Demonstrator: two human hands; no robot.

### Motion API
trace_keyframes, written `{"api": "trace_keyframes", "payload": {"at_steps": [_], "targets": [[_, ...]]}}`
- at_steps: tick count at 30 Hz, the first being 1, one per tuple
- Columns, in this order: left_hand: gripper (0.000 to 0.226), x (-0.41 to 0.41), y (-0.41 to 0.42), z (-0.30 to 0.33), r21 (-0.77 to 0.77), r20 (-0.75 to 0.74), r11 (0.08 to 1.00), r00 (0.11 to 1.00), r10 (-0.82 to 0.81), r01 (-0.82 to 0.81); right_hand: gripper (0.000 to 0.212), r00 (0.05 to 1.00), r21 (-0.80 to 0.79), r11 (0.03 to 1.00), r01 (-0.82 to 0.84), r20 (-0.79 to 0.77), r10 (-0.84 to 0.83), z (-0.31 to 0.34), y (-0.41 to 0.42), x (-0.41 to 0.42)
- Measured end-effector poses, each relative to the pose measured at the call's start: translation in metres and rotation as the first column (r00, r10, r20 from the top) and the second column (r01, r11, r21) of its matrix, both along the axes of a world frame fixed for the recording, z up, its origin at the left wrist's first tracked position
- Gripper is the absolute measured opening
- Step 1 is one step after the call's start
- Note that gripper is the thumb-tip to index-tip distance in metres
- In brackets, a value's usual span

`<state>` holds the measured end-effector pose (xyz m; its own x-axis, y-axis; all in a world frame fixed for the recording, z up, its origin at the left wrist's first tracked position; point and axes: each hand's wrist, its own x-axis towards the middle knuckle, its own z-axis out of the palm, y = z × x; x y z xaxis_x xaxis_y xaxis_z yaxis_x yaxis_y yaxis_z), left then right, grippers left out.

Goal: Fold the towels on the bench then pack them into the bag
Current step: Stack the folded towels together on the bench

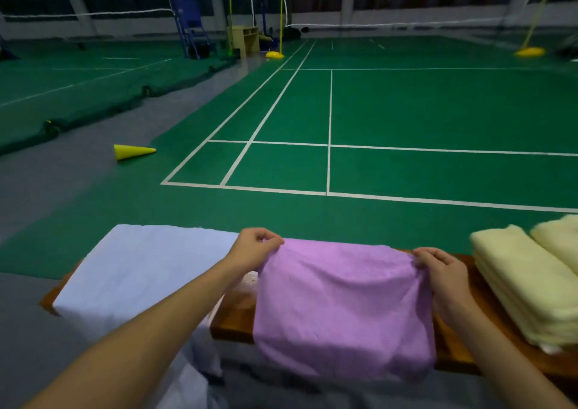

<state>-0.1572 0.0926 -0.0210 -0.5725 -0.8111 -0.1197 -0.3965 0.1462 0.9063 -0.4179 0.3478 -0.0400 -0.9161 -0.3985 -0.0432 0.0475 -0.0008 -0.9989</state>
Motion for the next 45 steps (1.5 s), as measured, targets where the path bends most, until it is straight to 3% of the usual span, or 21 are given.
{"api": "trace_keyframes", "payload": {"at_steps": [4, 8, 11, 15, 19, 24, 27, 29, 37, 41, 45], "targets": [[0.011, -0.034, 0.021, -0.036, 0.019, -0.030, 0.999, 0.999, 0.045, -0.044, 0.012, 1.000, 0.121, 0.993, -0.002, 0.027, -0.001, -0.033, 0.041, -0.028], [0.006, -0.048, 0.029, -0.059, -0.028, -0.028, 0.998, 0.998, -0.051, 0.051, 0.017, 0.999, 0.193, 0.980, -0.039, 0.035, 0.033, -0.050, 0.060, -0.039], [0.013, -0.051, 0.024, -0.066, -0.020, 0.039, 0.992, 0.991, -0.126, 0.127, 0.027, 0.989, 0.255, 0.956, -0.149, 0.023, 0.148, -0.049, 0.067, -0.046], [0.021, -0.057, 0.021, -0.057, -0.010, 0.022, 0.985, 0.985, -0.171, 0.172, 0.021, 0.975, 0.282, 0.933, -0.223, 0.045, 0.219, -0.045, 0.064, -0.053], [0.011, -0.056, 0.027, -0.046, 0.091, -0.033, 0.982, 0.986, -0.161, 0.164, 0.017, 0.965, 0.282, 0.923, -0.263, 0.066, 0.254, -0.045, 0.063, -0.050], [0.012, -0.041, 0.028, -0.041, 0.287, -0.092, 0.948, 0.989, -0.112, 0.134, 0.016, 0.982, 0.186, 0.968, -0.168, -0.056, 0.181, -0.027, 0.066, -0.037], [0.026, -0.030, 0.028, -0.024, 0.188, -0.119, 0.968, 0.982, -0.147, 0.167, 0.022, 0.979, 0.190, 0.974, -0.127, -0.137, 0.154, -0.019, 0.070, -0.031], [0.021, -0.022, 0.030, -0.005, 0.147, -0.142, 0.969, 0.974, -0.179, 0.200, 0.019, 0.975, 0.173, 0.979, -0.108, -0.172, 0.138, -0.010, 0.074, -0.027], [0.036, 0.012, 0.022, 0.078, -0.077, -0.145, 0.970, 0.960, -0.240, 0.231, 0.032, 0.831, 0.289, 0.932, -0.220, -0.445, 0.334, 0.075, 0.087, -0.021], [0.032, 0.013, 0.019, 0.113, -0.127, -0.138, 0.972, 0.967, -0.213, 0.196, 0.050, 0.835, 0.247, 0.936, -0.252, -0.433, 0.340, 0.115, 0.085, -0.024], [0.036, 0.014, 0.021, 0.141, -0.228, -0.092, 0.952, 0.969, -0.228, 0.203, 0.068, 0.802, 0.317, 0.894, -0.317, -0.413, 0.431, 0.144, 0.083, -0.027]]}}
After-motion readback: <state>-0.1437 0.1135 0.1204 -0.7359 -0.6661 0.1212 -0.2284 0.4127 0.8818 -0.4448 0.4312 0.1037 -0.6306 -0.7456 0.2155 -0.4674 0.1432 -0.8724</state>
